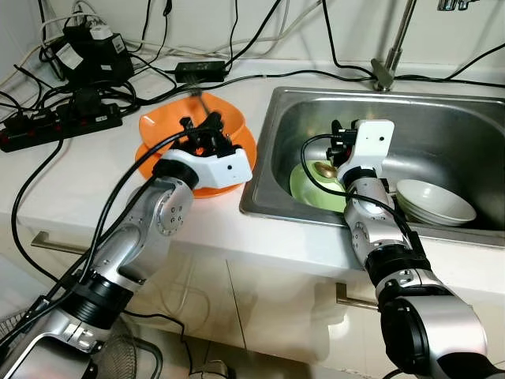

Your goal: Kitchen organization

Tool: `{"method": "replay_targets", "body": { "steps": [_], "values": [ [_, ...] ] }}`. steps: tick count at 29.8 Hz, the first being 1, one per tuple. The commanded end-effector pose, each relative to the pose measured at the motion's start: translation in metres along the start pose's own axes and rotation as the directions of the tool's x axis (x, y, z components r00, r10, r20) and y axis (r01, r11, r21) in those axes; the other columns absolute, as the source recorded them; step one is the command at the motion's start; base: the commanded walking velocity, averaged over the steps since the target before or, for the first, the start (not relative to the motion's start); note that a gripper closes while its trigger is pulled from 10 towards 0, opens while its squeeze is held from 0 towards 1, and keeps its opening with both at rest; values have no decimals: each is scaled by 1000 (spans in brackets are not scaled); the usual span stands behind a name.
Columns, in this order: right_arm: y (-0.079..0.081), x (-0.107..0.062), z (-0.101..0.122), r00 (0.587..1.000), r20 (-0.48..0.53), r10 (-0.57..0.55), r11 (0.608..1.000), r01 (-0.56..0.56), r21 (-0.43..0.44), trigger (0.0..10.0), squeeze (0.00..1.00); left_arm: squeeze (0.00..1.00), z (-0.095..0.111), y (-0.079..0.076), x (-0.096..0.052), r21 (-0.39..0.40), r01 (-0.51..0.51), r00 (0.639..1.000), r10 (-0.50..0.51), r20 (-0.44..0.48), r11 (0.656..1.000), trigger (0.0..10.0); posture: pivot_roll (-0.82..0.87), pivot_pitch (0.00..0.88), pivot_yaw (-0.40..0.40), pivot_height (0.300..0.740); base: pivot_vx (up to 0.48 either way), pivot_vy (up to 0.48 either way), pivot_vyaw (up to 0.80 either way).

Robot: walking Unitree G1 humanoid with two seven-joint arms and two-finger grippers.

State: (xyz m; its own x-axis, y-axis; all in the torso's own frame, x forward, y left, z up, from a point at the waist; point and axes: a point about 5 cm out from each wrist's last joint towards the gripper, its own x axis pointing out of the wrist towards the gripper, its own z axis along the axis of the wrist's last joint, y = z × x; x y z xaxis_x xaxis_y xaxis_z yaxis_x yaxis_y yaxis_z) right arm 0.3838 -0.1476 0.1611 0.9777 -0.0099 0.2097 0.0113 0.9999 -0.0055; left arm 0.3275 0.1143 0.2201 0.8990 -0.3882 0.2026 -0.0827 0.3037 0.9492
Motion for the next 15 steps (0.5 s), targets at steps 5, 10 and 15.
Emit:
{"method": "replay_targets", "body": {
  "steps": [5,10,15],
  "values": [
    [-4,-2,0,1000,21,-19,1000,19,-4,10000,0,0,28,6,1,-107,-3,987,20,158,994,10000,195,21,82,740,0,0,0],
    [-6,-2,2,999,36,-16,999,18,-39,10000,8,0,40,8,1,-268,1,977,55,204,963,10000,191,30,89,740,0,0,0],
    [-8,-1,7,997,72,-3,992,12,-126,10000,1000,0,50,19,2,-446,2,963,119,242,895,10000,188,34,91,740,0,0,0]
  ]
}}
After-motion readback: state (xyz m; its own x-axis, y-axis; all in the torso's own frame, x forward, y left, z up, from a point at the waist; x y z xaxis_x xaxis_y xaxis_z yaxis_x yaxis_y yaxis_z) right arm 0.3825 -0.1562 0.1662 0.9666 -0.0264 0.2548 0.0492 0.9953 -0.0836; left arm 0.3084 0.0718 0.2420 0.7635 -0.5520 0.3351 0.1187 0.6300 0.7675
